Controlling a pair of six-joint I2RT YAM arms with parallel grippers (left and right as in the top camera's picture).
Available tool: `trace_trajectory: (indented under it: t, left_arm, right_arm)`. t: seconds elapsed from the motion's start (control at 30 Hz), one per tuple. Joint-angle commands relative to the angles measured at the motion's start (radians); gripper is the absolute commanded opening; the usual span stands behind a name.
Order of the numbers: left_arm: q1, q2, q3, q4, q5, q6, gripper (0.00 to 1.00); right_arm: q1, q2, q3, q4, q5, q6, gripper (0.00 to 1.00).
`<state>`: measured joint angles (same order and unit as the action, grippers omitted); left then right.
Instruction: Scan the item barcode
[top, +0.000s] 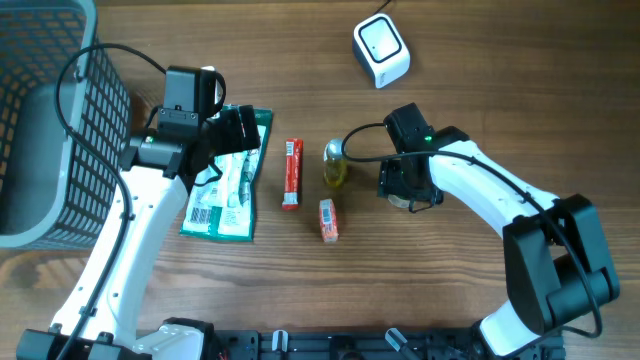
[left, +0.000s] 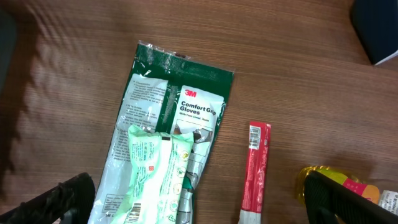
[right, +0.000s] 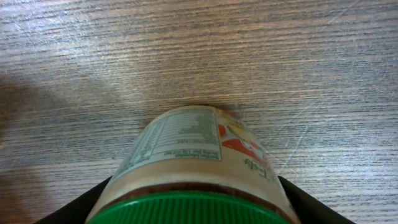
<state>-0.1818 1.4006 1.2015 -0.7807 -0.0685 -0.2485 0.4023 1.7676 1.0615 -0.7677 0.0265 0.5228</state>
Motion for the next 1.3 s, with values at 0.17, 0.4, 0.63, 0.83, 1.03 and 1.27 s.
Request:
trace_trajectory:
  t: [0.17,0.4,0.63,0.83,1.03,1.27]
  left_arm:
    - [0.007,0.002,0.003,0.002,0.008,0.002,1.0]
    - [0.007,0.002,0.003,0.002,0.008,0.002,1.0]
    - [0.007,0.002,0.003,0.002,0.008,0.002,1.0]
    - [0.007,0.002,0.003,0.002,0.008,0.002,1.0]
    - [0.007,0.002,0.003,0.002,0.008,0.002,1.0]
    - [0.007,0.002,0.003,0.002,0.008,0.002,1.0]
  right_arm:
    - [-0.007,-0.004,0.001,0.012,0.0,0.011,0.72]
    - [-0.008,-0.004,0.001,0.015,0.029,0.001,0.79]
    - [-0.008,-0.004,0.001,0.029,0.03,0.001,0.72]
    - [-0.008,-0.008,0.005,0.019,0.024,0.002,0.59]
    - [-0.02,-0.094,0.094,-0.116,-0.019,0.012,0.51]
    - [-0.066,-0.23,0.13,-0.229,-0.373,0.0,0.27]
